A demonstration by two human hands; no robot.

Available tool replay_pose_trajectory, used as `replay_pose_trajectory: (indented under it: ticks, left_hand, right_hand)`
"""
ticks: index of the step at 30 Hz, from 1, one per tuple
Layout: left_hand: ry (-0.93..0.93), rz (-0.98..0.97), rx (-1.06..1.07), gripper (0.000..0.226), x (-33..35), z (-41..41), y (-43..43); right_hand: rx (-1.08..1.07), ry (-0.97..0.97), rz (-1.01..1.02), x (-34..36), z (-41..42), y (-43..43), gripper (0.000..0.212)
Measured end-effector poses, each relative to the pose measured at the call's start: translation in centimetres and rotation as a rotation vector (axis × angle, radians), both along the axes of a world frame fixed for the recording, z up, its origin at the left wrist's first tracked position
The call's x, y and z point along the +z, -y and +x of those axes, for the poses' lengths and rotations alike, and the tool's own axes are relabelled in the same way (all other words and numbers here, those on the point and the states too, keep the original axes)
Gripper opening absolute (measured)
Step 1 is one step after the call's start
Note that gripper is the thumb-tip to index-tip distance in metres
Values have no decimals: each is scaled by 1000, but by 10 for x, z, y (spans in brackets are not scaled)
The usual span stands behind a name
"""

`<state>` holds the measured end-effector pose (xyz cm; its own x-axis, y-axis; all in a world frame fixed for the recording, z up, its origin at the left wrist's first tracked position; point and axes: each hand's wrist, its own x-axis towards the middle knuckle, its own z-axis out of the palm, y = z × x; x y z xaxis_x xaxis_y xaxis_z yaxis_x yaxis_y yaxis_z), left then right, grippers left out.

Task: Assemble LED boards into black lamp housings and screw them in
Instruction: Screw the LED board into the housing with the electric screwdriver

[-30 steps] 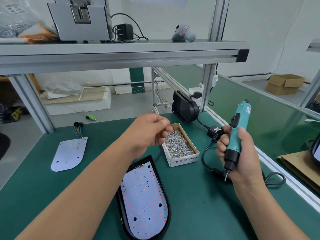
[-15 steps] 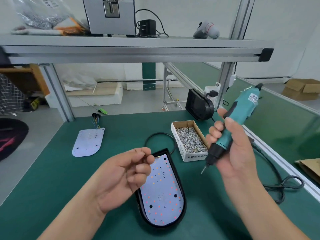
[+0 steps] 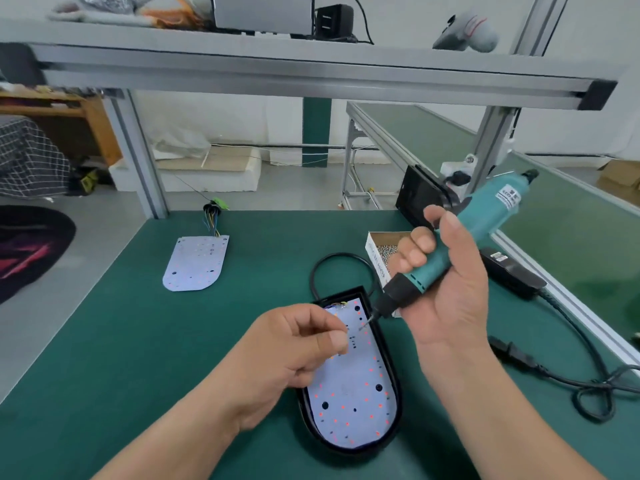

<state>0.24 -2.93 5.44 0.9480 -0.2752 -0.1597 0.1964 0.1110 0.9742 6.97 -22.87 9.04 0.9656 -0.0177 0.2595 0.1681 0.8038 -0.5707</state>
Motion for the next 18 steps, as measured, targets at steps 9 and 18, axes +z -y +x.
replay_pose_trajectory:
  ticks: [9, 18]
  left_hand:
    - [102, 118, 56, 15, -5, -3, 8]
    - [129, 189, 107, 13, -8, -5, 10]
  right_hand:
    - [-6, 39, 21, -3, -9, -1, 9]
    - [37, 76, -20, -5, -14, -6, 9]
